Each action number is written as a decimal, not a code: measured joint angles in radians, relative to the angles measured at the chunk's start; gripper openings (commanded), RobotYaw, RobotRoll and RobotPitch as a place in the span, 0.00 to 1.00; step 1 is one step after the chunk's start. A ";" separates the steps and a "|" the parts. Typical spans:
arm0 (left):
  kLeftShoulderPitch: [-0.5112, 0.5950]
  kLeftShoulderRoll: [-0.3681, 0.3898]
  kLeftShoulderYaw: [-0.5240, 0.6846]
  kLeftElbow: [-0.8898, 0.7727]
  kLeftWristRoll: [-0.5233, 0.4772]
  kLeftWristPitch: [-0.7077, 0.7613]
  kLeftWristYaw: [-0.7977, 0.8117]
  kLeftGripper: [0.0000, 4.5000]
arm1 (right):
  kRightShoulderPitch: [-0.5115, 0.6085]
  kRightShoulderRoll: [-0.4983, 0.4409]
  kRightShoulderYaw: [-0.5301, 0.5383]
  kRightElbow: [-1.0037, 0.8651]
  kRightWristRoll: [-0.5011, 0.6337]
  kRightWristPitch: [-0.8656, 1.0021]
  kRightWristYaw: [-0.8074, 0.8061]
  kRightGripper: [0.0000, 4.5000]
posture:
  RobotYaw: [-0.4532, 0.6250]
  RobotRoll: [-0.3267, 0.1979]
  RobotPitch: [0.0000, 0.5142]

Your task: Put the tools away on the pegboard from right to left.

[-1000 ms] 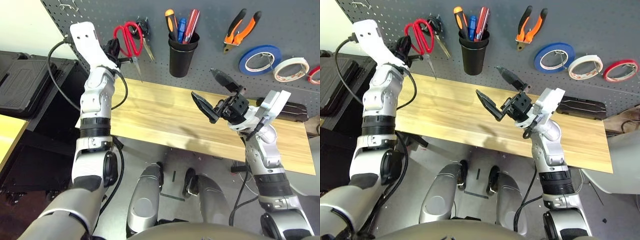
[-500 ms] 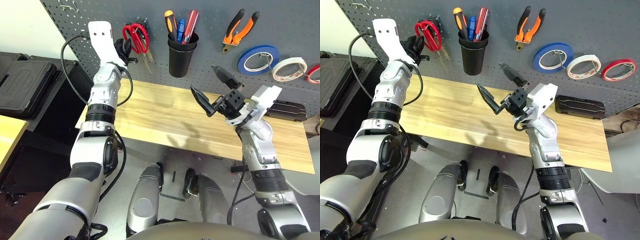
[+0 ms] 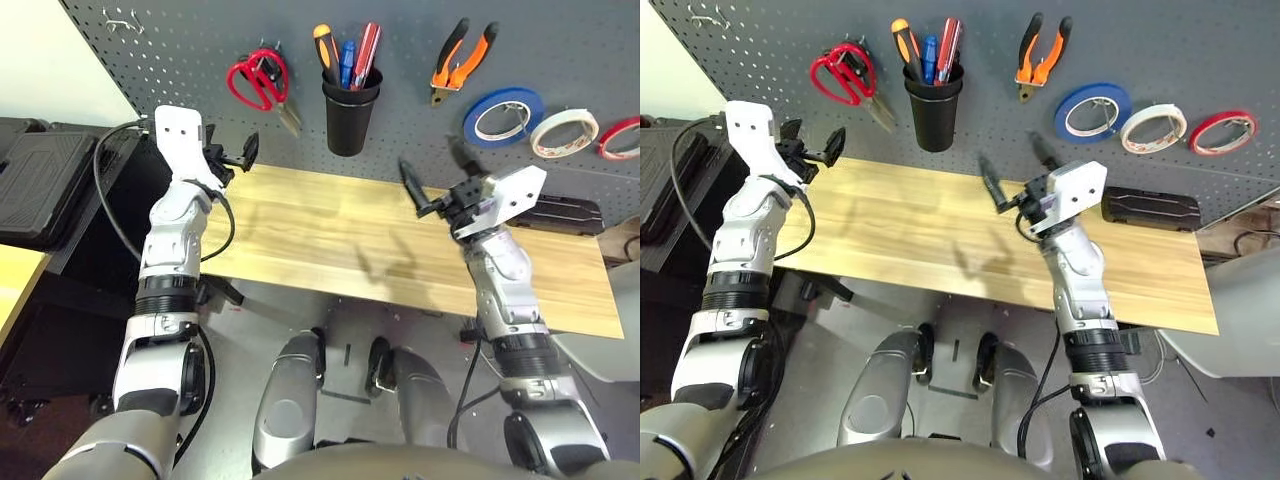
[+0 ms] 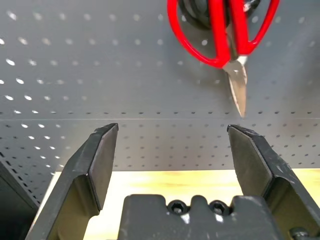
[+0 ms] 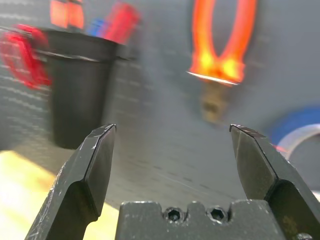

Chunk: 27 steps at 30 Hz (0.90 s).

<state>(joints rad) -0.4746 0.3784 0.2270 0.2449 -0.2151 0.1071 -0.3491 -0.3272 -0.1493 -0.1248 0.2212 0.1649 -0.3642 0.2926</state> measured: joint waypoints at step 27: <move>0.147 -0.013 0.100 0.140 -0.143 -0.322 -0.195 0.99 | 0.040 -0.082 -0.204 0.257 -0.069 -0.119 -0.340 1.00 | 0.51 0.62 0.25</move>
<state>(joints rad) -0.3279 0.3652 0.3273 0.3847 -0.3580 -0.2144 -0.5441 -0.2876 -0.2314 -0.3291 0.4779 0.0964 -0.4827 -0.0470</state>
